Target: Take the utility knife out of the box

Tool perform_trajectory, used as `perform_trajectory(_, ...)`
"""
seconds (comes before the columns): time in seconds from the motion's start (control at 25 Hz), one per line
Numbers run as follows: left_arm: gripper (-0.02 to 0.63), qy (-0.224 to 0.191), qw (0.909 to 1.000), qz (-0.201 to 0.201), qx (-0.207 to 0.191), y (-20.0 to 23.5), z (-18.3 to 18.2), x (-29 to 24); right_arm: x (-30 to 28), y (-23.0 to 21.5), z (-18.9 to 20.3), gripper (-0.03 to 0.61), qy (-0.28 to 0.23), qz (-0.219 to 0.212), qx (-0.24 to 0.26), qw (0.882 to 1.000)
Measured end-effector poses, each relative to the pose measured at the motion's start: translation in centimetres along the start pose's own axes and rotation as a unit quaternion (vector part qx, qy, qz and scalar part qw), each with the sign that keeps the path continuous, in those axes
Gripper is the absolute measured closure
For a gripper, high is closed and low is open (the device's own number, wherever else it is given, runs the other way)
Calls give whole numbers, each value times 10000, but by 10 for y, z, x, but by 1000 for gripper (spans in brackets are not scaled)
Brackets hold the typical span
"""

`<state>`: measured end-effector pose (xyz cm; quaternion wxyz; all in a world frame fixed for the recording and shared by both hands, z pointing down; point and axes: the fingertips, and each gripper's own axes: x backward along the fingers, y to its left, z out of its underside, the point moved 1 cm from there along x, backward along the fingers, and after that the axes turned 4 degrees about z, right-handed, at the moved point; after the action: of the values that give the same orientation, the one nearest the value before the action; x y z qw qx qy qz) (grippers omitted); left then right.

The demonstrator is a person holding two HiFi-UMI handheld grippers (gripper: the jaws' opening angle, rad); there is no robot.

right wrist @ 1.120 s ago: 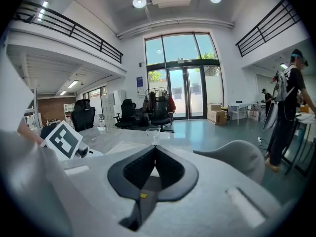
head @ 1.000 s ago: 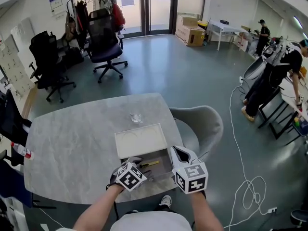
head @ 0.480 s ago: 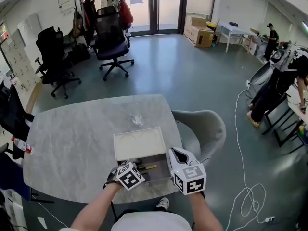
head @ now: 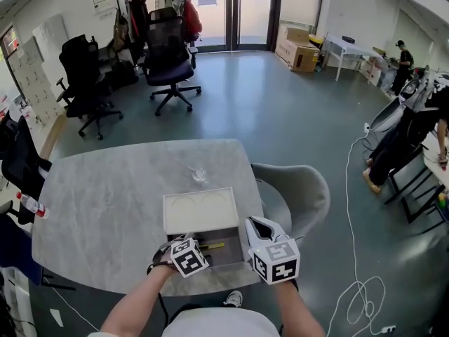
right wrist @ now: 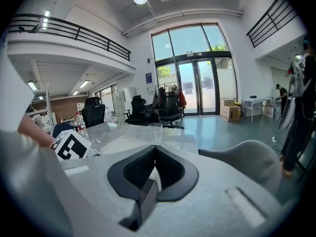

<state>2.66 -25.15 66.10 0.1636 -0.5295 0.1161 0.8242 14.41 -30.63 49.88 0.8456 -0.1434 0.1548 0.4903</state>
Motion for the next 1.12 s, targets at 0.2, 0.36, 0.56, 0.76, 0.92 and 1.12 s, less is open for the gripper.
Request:
perform_trajectory(0.2, 376, 23, 9999, 128, 7, -2, 0, -1, -2, 2, 1, 574, 21, -106, 90, 9999)
perform_trajectory(0.36, 396, 10, 9999, 153, 7, -3, -2, 0, -6, 5, 0, 574, 34, -184, 129, 9997)
perform_trajectory(0.56, 416, 15, 9998, 199, 57, -3, -2, 0, -7, 7, 1, 574, 43, -250, 118, 9996)
perform_trajectory(0.76, 439, 12, 9997, 228, 121, 0, -2, 2, -5, 5, 3, 574, 70, -212, 87, 9997)
perform_trajectory(0.92, 464, 33, 9996, 231, 159, -1, -3, 2, -4, 4, 3, 574, 62, -212, 64, 9997)
perform_trajectory(1.12, 539, -17, 9994, 283, 186, -4, -2, 2, -4, 8, 3, 574, 56, -202, 58, 9998)
